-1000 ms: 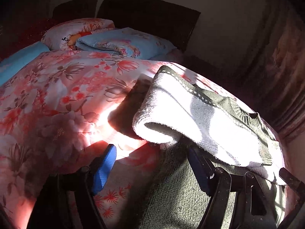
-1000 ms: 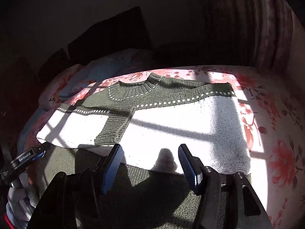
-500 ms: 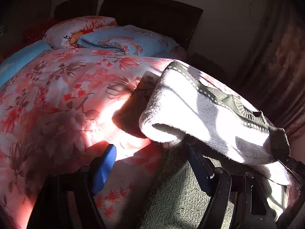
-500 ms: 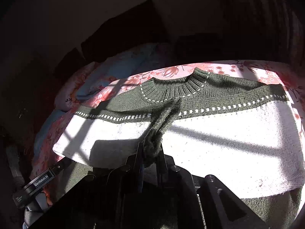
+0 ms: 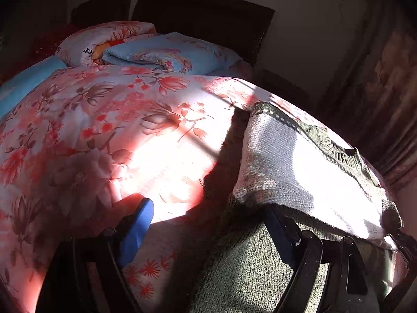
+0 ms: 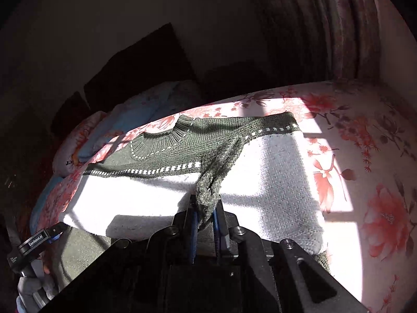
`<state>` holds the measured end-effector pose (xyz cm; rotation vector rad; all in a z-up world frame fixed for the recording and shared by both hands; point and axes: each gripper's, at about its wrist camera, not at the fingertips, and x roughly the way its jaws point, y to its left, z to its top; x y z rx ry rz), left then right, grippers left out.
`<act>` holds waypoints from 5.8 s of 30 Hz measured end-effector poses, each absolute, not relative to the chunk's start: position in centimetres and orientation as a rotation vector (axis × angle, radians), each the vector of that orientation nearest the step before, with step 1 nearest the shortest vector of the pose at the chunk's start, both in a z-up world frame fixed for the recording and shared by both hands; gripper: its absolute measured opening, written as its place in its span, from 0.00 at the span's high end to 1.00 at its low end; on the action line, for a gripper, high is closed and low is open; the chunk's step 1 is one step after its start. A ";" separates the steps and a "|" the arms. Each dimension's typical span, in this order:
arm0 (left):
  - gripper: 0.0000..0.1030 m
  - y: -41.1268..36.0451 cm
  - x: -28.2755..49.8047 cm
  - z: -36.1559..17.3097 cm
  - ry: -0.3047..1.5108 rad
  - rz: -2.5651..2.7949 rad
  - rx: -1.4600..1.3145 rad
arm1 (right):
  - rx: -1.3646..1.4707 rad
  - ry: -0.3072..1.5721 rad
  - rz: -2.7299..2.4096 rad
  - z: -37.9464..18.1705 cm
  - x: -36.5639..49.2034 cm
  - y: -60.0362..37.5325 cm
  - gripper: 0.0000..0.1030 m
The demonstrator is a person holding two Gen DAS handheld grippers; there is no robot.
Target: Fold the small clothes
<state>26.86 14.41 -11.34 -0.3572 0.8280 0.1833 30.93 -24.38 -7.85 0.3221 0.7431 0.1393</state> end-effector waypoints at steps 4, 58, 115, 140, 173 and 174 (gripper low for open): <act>0.00 14.4 26.9 -11.4 0.829 0.186 -0.356 | 0.294 0.783 0.135 -8.6 31.2 -24.0 0.89; 0.00 2.3 43.0 -9.3 0.939 -0.031 -0.239 | 0.059 0.770 0.088 -8.2 31.4 -20.4 0.64; 0.00 3.3 45.8 -9.7 1.000 -0.182 -0.201 | 0.080 0.896 0.142 -6.9 40.8 -23.7 0.60; 0.00 2.4 26.1 -11.5 0.965 -0.203 0.126 | -0.162 0.955 0.197 -9.4 24.3 -17.3 0.42; 0.00 8.3 21.2 -11.5 0.984 -0.246 0.092 | -0.301 1.046 0.441 -9.5 14.2 -17.5 0.34; 0.00 8.2 21.1 -11.3 0.991 -0.224 0.094 | -0.305 1.057 0.422 -9.3 14.2 -17.3 0.34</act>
